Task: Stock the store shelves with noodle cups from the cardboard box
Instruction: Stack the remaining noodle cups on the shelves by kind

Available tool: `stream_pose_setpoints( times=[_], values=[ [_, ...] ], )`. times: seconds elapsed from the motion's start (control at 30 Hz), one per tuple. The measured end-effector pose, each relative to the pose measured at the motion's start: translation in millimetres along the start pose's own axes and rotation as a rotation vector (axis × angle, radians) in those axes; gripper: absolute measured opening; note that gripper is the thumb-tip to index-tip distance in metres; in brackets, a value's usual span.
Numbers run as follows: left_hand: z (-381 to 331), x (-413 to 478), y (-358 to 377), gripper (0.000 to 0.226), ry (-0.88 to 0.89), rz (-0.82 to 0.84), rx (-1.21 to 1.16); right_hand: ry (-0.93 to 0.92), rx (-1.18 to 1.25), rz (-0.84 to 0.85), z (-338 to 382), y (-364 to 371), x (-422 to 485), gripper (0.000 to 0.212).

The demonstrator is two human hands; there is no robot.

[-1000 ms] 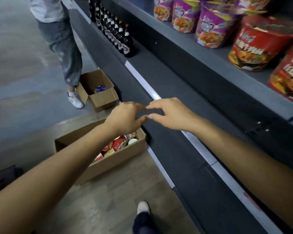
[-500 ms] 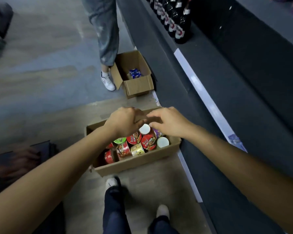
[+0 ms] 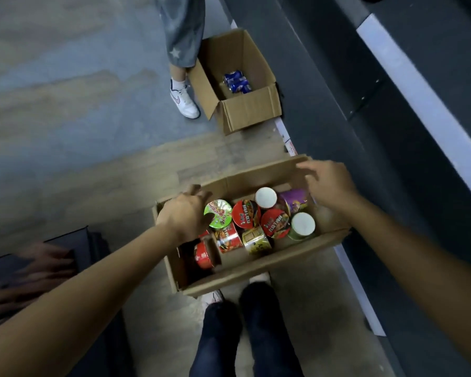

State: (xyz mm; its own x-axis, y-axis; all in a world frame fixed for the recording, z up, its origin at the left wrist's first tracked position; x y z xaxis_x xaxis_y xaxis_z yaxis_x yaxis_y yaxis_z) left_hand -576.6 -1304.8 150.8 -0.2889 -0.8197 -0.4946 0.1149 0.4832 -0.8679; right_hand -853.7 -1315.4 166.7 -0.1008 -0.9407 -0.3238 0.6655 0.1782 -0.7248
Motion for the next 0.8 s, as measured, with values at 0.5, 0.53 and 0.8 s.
stream_pose_setpoints(
  times=[0.5,0.53,0.8],
  values=[
    [28.4,134.4,252.3,0.073,-0.197,0.230,-0.112,-0.131,-0.139,0.354,-127.3,278.6,105.3,0.063],
    [28.1,141.2,270.4,0.077,-0.197,0.258,-0.101,-0.143,-0.157,0.373,-136.2,300.0,110.4,0.067],
    [35.3,216.5,388.6,0.058,-0.054,0.156,0.189,-0.308,-0.306,0.468,-180.4,430.9,158.3,0.068]
  ],
)
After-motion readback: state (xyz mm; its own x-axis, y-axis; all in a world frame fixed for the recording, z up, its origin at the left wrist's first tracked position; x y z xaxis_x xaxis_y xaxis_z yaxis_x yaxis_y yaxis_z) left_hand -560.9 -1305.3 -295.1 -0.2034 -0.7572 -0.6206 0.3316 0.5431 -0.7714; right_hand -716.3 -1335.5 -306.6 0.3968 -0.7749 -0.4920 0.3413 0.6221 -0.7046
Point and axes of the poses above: each hand's wrist, its own x-axis towards the middle knuckle, its own y-axis out of the palm, z = x × y, the point moved 2 cm from there along x, towards the middle knuckle, and after that the axes turned 11 degrees about x, right-handed, at the moved point
